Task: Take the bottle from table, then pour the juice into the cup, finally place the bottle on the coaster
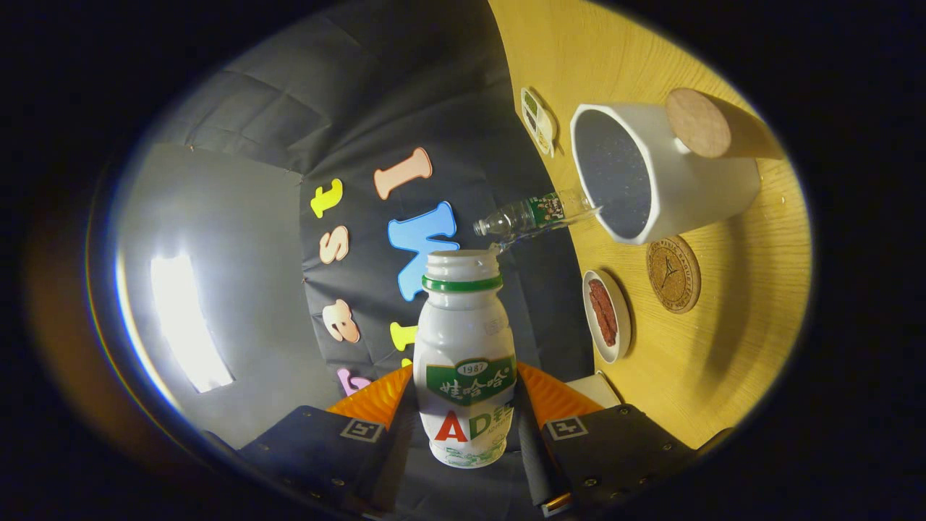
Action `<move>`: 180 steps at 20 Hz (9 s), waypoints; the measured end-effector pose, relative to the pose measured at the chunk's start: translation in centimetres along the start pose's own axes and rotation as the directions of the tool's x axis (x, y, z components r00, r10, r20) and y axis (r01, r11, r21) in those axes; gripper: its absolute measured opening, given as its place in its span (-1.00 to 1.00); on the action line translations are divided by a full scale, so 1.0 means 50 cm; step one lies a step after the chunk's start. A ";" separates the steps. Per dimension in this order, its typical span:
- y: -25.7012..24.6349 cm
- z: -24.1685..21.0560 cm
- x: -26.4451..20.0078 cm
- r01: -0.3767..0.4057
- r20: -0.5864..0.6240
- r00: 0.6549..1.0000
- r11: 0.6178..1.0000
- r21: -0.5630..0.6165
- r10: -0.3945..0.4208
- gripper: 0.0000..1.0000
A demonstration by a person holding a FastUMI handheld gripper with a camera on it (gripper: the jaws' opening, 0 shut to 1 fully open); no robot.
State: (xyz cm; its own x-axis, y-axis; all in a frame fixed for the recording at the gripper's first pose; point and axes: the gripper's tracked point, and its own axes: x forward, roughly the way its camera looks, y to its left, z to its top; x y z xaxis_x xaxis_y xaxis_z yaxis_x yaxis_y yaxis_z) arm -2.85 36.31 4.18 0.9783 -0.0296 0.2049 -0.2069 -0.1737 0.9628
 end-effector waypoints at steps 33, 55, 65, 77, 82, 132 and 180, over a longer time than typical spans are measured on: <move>0.030 0.020 0.006 -0.031 0.076 0.997 0.985 0.169 0.018 0.33; 0.043 0.029 0.029 -0.048 0.114 0.993 0.953 0.300 0.015 0.33; 0.046 0.044 0.027 -0.055 0.134 0.991 0.939 0.338 0.010 0.33; 0.056 0.041 0.028 -0.071 0.150 0.989 0.911 0.406 0.010 0.33; 0.026 0.031 0.034 -0.018 0.128 0.992 0.954 0.299 -0.021 0.33; -0.223 0.068 0.152 0.121 0.280 0.896 -0.418 -0.901 -0.345 0.35; 0.184 0.099 0.038 0.209 0.219 0.975 -0.200 -0.957 -0.029 0.61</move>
State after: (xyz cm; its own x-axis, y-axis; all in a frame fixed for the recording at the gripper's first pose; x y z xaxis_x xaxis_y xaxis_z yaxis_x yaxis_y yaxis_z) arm -2.85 29.77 12.56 0.9617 -0.2395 0.1332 0.2391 0.9708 0.0186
